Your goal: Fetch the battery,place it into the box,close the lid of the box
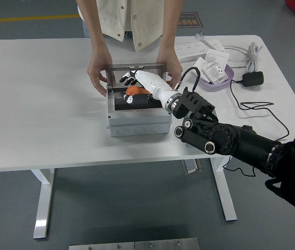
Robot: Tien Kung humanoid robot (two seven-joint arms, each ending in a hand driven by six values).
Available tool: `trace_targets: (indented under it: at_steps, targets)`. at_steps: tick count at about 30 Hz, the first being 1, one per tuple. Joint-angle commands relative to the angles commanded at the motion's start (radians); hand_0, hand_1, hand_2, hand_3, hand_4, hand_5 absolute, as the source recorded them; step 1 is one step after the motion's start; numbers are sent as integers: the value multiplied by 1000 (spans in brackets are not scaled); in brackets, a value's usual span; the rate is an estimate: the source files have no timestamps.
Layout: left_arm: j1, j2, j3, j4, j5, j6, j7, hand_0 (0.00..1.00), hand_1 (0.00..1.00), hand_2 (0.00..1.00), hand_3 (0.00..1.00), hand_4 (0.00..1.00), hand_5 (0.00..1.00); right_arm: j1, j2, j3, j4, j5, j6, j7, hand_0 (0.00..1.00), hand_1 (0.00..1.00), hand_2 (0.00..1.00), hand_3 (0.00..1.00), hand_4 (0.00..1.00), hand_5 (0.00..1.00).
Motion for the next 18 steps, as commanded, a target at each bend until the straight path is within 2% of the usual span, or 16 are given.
trace_targets:
  at_steps: [5, 8, 14, 18]
  targets:
    - [-1, -1, -2, 0, 6, -3, 1, 573, 587, 504, 555, 523, 2, -6, 0, 21, 11, -9, 6, 0, 865, 704, 695, 784, 721, 363]
    - [1, -2, -2, 0, 6, -4, 1, 573, 587, 504, 555, 523, 2, -16, 0, 50, 40, -31, 11, -8, 865, 704, 695, 784, 721, 363]
    - [13, -5, -1, 0, -3, -2, 1, 573, 587, 504, 555, 523, 2, -42, 0, 162, 158, -98, 59, -54, 872, 704, 691, 785, 760, 385]
    - [18, -7, -3, 0, -5, -2, 2, 573, 587, 504, 555, 523, 2, -43, -24, 238, 240, -137, 106, -90, 877, 700, 689, 786, 771, 408]
